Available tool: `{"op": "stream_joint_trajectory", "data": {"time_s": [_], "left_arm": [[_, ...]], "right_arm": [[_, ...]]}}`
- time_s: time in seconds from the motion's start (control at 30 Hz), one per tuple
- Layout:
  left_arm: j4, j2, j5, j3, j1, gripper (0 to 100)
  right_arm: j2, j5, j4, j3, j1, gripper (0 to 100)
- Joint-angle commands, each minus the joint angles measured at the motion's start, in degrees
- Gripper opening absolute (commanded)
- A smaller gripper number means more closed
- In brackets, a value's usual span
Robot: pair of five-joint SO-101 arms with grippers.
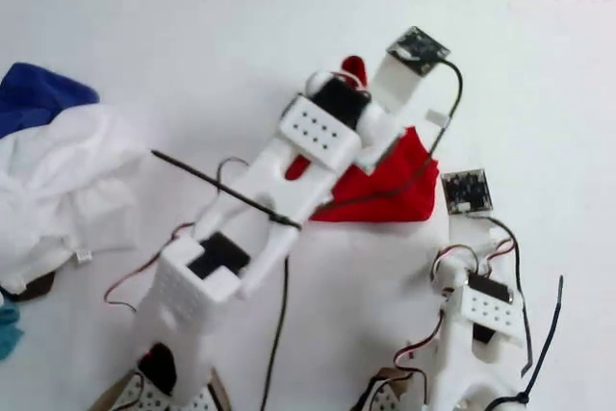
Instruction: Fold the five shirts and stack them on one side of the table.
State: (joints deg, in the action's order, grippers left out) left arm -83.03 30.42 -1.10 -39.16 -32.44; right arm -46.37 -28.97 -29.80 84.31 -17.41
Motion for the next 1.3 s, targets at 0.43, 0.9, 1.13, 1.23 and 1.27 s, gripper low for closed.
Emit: {"op": "stream_joint_trajectory", "data": {"time_s": [0.43,0.9,1.13,1.23,1.27], "left_arm": [[8.4,3.2,0.6,-0.8,-3.7,3],[15.1,6.9,0.6,-0.8,-5.4,21],[6.3,5.8,0.3,-9.2,-4.6,25],[0.7,5.2,0.2,-16.4,-2.1,25],[-1.0,5.3,0.2,-18.2,-0.7,25]], "right_arm": [[-1.6,20.5,1.1,-2.1,-17.7,2.0],[-1.8,14.1,4.4,1.2,-12.1,2.0],[-1.8,13.8,4.4,1.2,-12.1,2.0],[-1.8,13.7,4.5,1.2,-12.0,2.0],[-1.8,13.7,4.5,1.2,-12.0,2.0]]}}
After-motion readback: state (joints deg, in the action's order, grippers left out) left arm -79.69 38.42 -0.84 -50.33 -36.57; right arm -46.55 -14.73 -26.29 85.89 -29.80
